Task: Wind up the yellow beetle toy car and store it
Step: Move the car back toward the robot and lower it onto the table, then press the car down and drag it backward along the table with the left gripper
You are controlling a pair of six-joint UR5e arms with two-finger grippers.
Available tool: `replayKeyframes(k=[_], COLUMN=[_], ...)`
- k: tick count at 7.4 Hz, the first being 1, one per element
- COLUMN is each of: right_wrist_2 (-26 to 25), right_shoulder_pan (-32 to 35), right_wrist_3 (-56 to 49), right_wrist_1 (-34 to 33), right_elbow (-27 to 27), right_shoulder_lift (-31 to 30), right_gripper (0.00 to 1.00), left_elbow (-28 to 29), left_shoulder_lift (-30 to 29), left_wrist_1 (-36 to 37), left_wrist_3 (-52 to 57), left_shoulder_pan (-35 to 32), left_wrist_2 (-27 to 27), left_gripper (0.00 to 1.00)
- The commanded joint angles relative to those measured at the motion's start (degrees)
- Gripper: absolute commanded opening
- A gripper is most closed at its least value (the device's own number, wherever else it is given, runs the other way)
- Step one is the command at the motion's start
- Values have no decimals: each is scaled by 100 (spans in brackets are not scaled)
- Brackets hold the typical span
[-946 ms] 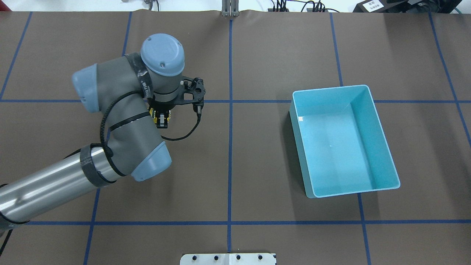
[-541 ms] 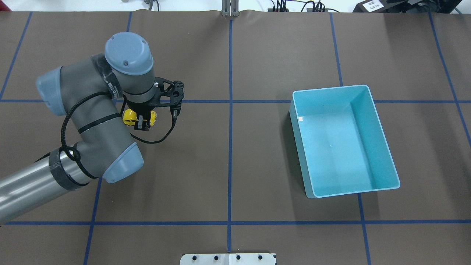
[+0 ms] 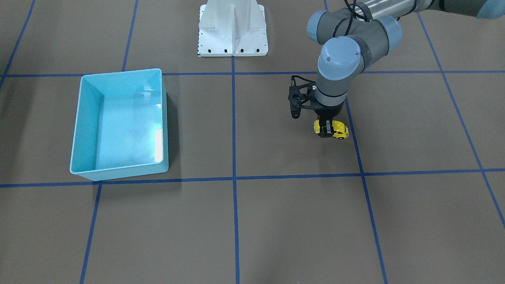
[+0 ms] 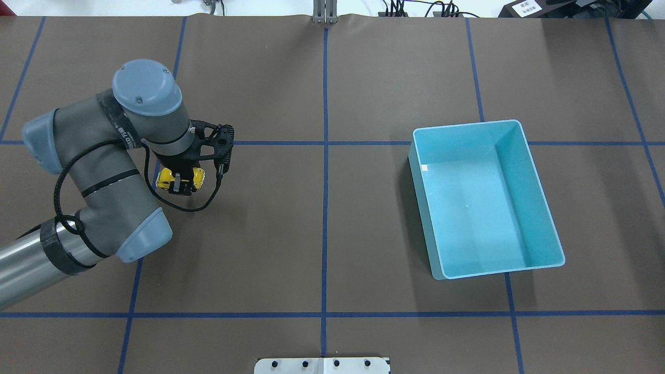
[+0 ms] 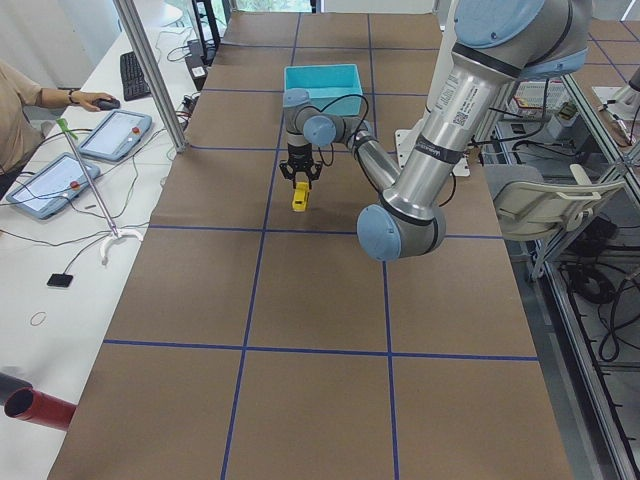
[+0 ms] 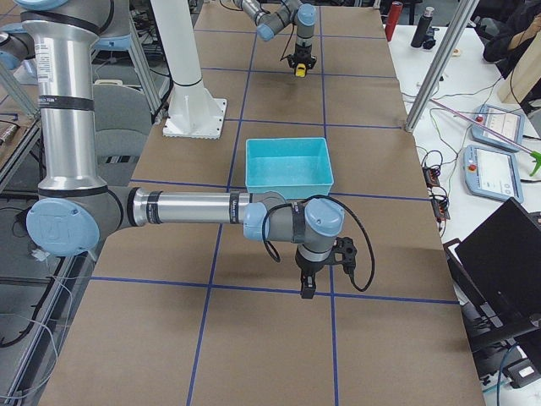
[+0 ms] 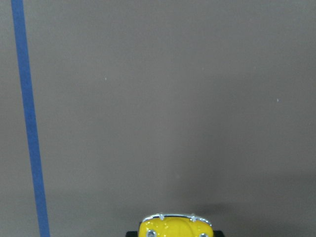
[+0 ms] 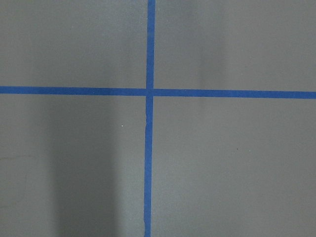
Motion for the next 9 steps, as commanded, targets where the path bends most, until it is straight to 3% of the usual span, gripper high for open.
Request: replayKeyframes(k=[1,9], right_wrist_2=[0,0], right_shoulder_pan=[-6,-15], right_wrist_3=[-3,-3], right_wrist_1=[0,0], right_elbow=[-12,-38], right_shoulder_lift=[-2,7], right_gripper=[100,100], left_elbow=[-6,274], left_shoulder_lift=[422,670], left_wrist_1=[-538,-1262], left_wrist_3=[29,3], left_shoulder_pan=[-96,-166], left_wrist_2=[-25,-33], left_gripper=[11,9])
